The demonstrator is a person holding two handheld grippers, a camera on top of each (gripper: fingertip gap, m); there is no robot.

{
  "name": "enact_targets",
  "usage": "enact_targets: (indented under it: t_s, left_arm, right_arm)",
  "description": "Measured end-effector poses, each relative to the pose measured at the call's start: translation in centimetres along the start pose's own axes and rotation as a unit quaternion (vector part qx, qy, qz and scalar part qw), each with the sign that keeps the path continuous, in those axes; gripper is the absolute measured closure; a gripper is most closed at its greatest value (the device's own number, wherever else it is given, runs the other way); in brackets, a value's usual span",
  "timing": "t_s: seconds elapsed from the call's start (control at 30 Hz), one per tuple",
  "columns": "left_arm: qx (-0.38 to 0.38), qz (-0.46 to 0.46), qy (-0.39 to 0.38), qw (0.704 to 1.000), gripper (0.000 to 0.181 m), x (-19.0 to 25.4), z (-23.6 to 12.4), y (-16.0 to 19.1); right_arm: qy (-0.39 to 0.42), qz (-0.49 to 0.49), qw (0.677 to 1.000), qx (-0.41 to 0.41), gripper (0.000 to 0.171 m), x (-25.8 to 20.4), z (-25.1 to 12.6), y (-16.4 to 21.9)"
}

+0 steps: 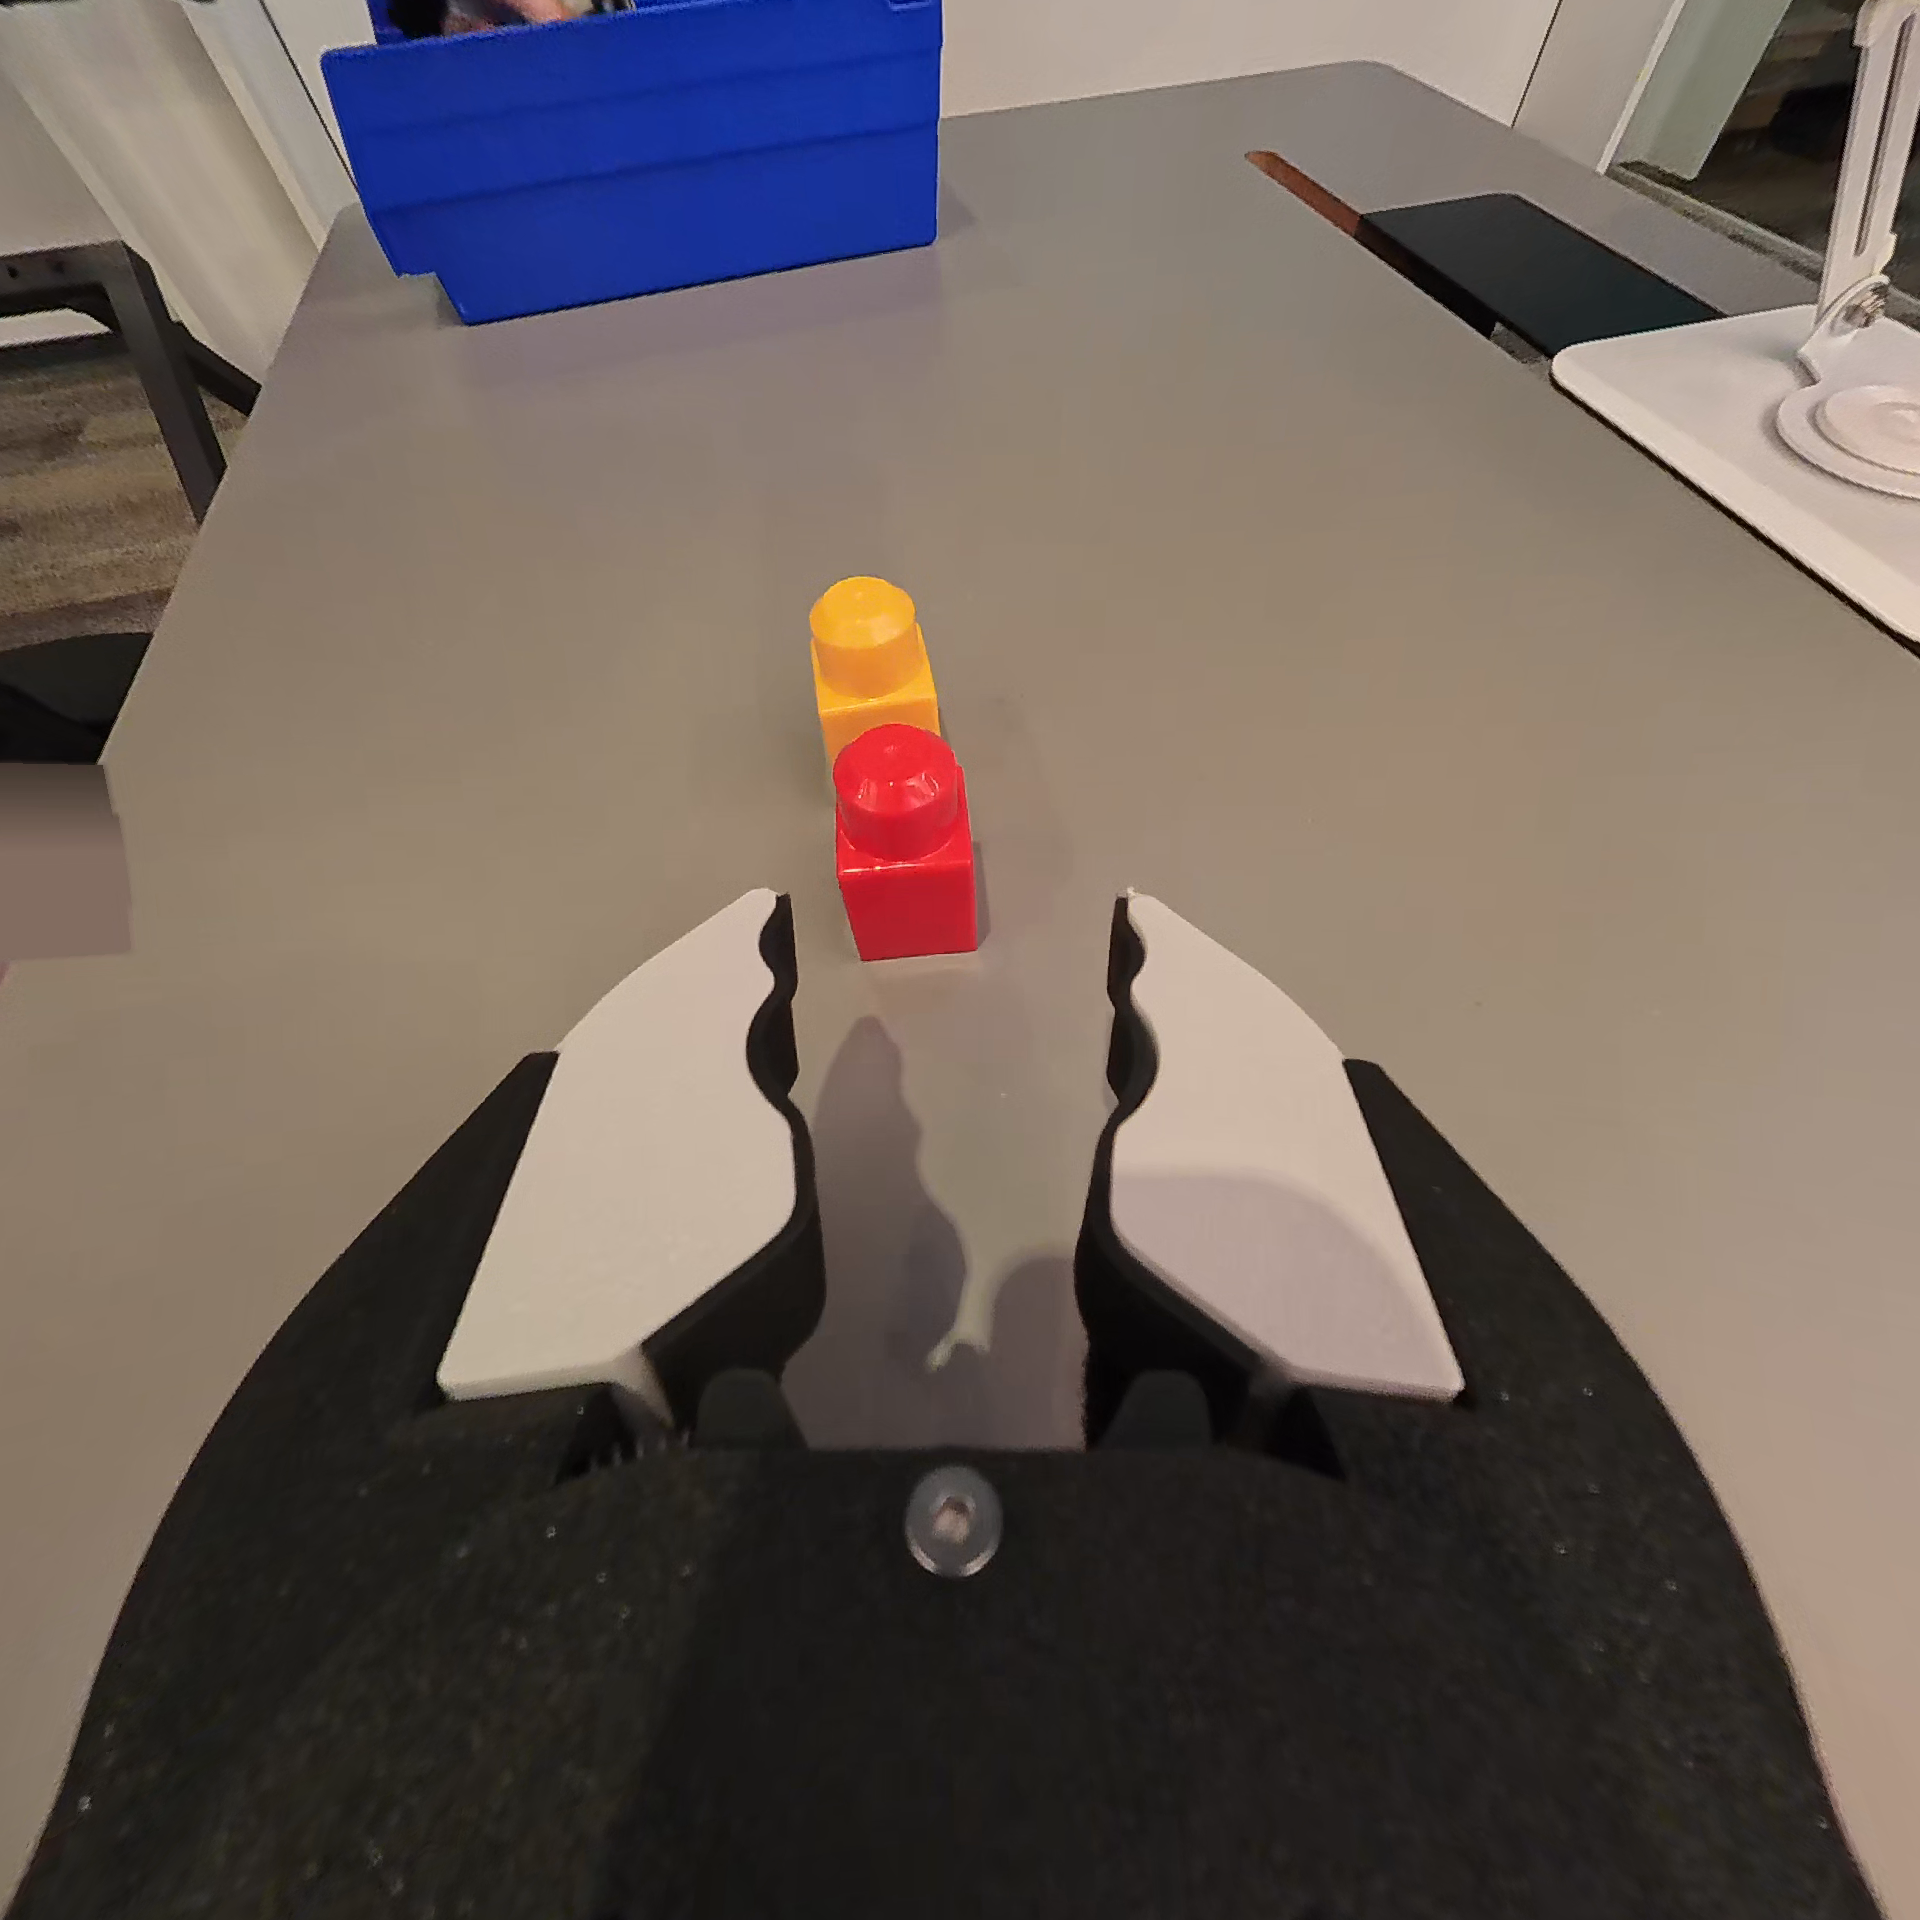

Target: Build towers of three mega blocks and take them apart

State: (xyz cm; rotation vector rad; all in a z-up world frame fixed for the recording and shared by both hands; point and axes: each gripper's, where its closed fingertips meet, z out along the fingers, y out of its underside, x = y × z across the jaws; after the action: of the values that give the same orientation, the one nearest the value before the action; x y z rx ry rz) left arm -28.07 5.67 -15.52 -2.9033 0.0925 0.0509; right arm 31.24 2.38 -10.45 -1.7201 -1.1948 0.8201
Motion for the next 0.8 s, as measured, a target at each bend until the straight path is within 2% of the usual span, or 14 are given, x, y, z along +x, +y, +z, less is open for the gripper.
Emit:
enact_targets:
  t_s: [0.13,0.37,0.47,0.53,0.63,0.73,0.8]
  left_arm:
    - [0.008,0.002,0.009,1.000,0.144,0.6,0.4,-0.8]
    - [0.029,0.050,0.029,0.998,0.145,0.9,-0.2,-0.4]
    - [0.092,0.055,0.078,0.991,0.145,1.7,-2.6,-0.8]
    - [0.154,0.056,0.118,0.979,0.145,2.7,-6.3,-1.8]
    - [0.290,0.101,0.212,0.928,0.145,7.4,-15.3,-3.8]
    - [0.408,0.168,0.332,0.834,0.145,15.4,-24.2,-3.3]
    - [0.451,0.207,0.376,0.782,0.145,20.7,-27.1,-2.0]
  right_arm:
    - [-0.008,0.005,1.000,-0.006,0.115,-0.3,0.1,0.5]
    - [-0.017,0.006,1.000,-0.011,0.116,-0.8,0.2,0.6]
    - [-0.015,0.002,1.000,-0.002,0.116,-1.2,-0.1,0.0]
    - [-0.006,-0.004,1.000,0.005,0.116,-1.4,-0.6,-0.5]
    - [0.018,0.002,1.000,0.004,0.113,-1.1,-0.8,-0.4]
    - [0.021,0.007,0.999,-0.028,0.107,-1.3,0.4,0.9]
    - [0.017,-0.001,0.999,-0.046,0.105,-1.7,1.6,1.5]
